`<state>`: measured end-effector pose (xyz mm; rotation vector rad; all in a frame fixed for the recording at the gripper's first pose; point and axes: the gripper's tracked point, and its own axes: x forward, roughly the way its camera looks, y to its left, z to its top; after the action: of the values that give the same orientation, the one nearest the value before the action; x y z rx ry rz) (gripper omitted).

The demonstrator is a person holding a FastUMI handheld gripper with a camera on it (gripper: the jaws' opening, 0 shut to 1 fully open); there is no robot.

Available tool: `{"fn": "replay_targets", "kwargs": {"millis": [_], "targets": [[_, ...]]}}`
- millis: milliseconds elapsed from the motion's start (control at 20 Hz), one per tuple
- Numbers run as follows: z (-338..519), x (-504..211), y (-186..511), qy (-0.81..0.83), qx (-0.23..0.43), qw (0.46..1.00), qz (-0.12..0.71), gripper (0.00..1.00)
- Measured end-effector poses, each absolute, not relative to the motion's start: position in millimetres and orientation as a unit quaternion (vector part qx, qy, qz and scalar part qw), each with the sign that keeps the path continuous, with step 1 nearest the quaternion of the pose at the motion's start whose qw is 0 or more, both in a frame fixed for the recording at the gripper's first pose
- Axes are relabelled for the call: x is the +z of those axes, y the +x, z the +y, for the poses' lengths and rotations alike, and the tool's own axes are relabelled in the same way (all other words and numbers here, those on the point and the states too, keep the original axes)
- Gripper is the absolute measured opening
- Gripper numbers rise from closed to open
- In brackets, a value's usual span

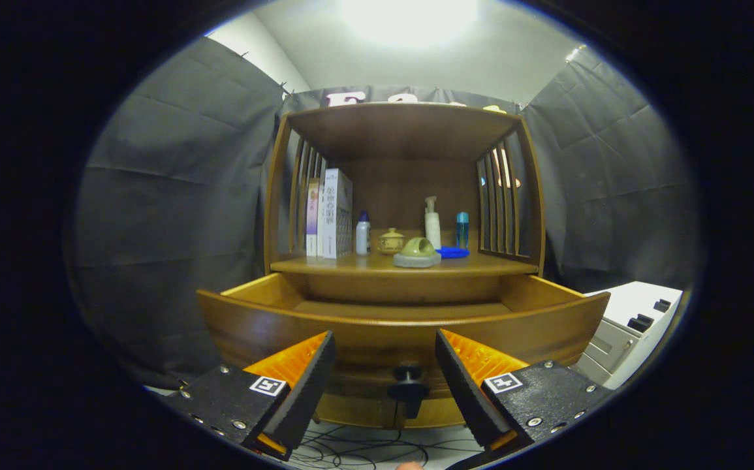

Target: Pull open the drawer, take out the items inside it, and place them on the countertop above the cabinet.

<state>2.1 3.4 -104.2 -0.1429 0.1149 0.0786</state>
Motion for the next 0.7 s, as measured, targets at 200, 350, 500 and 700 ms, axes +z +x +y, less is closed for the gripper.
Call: {"fn": "replay_targets", "kwargs": {"millis": [200,350,500,700], "targets": [[0.4,-123.9,3.3,-0.072,0.032,0.995,0.065,0.95],[-2.9,-138.3,7.4,-0.068,0.028,0.995,0.075,0.95],[-8.7,-150.3,14.5,-0.061,0.018,0.994,0.089,0.95],[-17.2,-155.9,29.0,-0.045,0.006,0.994,0.097,0.95]]}}
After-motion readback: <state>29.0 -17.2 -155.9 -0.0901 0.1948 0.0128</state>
